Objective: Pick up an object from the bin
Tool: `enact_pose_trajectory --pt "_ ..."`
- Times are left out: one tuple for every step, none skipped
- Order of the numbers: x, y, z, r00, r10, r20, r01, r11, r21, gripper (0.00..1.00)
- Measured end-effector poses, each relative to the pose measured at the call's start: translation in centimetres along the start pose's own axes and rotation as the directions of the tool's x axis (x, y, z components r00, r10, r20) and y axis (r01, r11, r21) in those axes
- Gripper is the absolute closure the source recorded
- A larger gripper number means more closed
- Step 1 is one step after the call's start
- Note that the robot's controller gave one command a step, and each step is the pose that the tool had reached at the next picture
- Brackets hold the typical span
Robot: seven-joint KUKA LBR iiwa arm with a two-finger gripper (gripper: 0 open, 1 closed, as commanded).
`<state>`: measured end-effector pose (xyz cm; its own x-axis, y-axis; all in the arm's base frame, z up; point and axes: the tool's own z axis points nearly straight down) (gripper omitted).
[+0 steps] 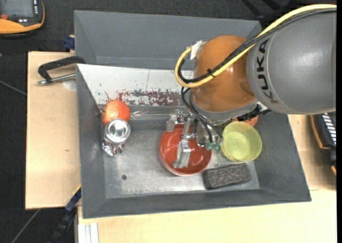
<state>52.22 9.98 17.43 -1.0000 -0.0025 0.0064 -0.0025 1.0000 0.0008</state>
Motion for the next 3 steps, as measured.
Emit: enact_pose_trajectory --pt "-6.2 -3.2 10.6 0.983 -0.183 0.001 0.183 0.983 0.0 0.0" --pt "-6.3 -2.9 10.1 0.983 -0.182 0.006 0.182 0.983 -0.003 1.0" --pt "-3.4 1.9 8.5 0.926 -0.378 0.009 0.378 0.926 -0.004 1.0"
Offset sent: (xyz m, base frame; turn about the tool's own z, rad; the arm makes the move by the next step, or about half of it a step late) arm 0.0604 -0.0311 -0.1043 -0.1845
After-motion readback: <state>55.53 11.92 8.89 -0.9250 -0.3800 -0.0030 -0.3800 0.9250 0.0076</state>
